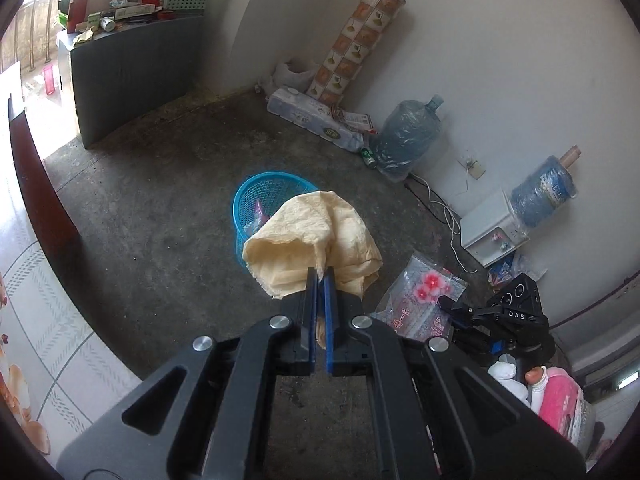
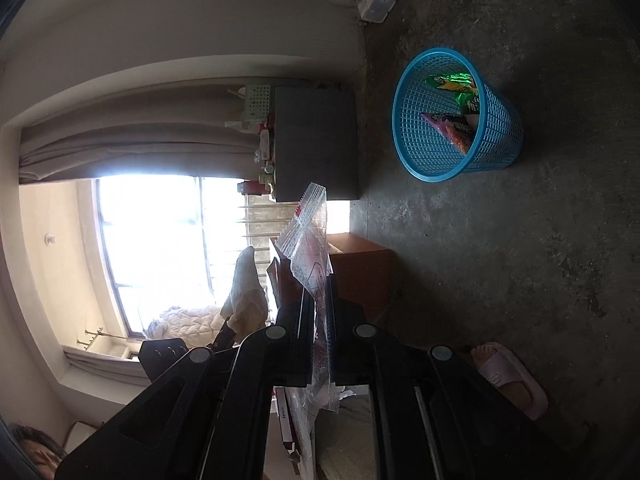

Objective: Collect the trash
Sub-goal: 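Carry cloth and clear bag to the blue wastebasket and release both, then return both tools to the table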

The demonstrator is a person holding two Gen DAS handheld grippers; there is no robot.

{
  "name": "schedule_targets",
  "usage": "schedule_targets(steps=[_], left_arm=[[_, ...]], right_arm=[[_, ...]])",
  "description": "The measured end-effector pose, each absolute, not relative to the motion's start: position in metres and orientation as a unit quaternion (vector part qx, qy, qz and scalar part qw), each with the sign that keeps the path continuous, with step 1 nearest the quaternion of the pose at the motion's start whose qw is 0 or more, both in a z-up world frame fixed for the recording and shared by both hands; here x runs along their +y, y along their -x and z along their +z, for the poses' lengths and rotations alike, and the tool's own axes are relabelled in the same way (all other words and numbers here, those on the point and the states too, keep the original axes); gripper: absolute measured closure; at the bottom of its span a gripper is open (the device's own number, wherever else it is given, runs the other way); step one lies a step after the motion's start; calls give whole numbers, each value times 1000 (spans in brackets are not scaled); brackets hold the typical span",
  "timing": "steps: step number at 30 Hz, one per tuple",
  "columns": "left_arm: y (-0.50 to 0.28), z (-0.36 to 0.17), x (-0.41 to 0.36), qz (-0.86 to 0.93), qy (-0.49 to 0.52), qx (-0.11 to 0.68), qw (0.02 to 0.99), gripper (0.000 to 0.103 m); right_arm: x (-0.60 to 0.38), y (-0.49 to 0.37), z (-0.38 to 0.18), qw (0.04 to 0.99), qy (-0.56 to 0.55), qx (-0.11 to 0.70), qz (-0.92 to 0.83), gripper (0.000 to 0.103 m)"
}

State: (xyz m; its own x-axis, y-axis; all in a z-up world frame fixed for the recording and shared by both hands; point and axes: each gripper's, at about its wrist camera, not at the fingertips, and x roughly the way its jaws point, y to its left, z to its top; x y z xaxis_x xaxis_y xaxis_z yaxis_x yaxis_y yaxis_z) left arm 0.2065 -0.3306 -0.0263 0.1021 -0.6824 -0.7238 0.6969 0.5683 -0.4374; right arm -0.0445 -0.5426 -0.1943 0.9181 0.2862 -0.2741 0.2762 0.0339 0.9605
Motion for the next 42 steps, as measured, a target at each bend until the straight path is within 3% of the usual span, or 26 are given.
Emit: schedule_targets(steps=[6,12,13,14,15,16,17,19,24,30,35,42], left_arm=[[-229,-48,-414,-459,-57,503,730,101],[-270,-73,-490,-442,-96,511,731,101],[-279,-79,-505,-436,-101,512,734,98],[-289,-86,-519,-433,-107,516,731,80],[-298,-94,-530,-423,-111,523,732,67],[-307,-101,-537,-406,-107,526,740,47],[-314,-106,-538,-393,-96,527,747,44],[-325,-115,-535,-383,-81,545,742,44],[-323,-104,-490,-399,-91,540,736,44],[-305,-44,-408,-429,-82,511,740,44],[-267,7,-294,-431,-57,471,767,36],[-214,13,-106,-319,47,456,830,35]], right_arm=[[-567,38,-200,696,-690,193,-39,97],[-619,-35,-198,733,-645,189,-106,94],[-631,-54,-202,733,-641,195,-114,94],[-642,-72,-208,731,-639,203,-129,94],[-651,-89,-215,731,-633,210,-146,83],[-660,-106,-223,733,-624,219,-158,56],[-665,-118,-234,730,-622,226,-173,46],[-669,-132,-258,710,-630,247,-196,44],[-654,-132,-296,689,-640,272,-204,44],[-631,-96,-297,688,-649,268,-184,44],[-610,-55,-257,719,-630,255,-147,44],[-560,-51,-169,784,-561,257,-67,42]])
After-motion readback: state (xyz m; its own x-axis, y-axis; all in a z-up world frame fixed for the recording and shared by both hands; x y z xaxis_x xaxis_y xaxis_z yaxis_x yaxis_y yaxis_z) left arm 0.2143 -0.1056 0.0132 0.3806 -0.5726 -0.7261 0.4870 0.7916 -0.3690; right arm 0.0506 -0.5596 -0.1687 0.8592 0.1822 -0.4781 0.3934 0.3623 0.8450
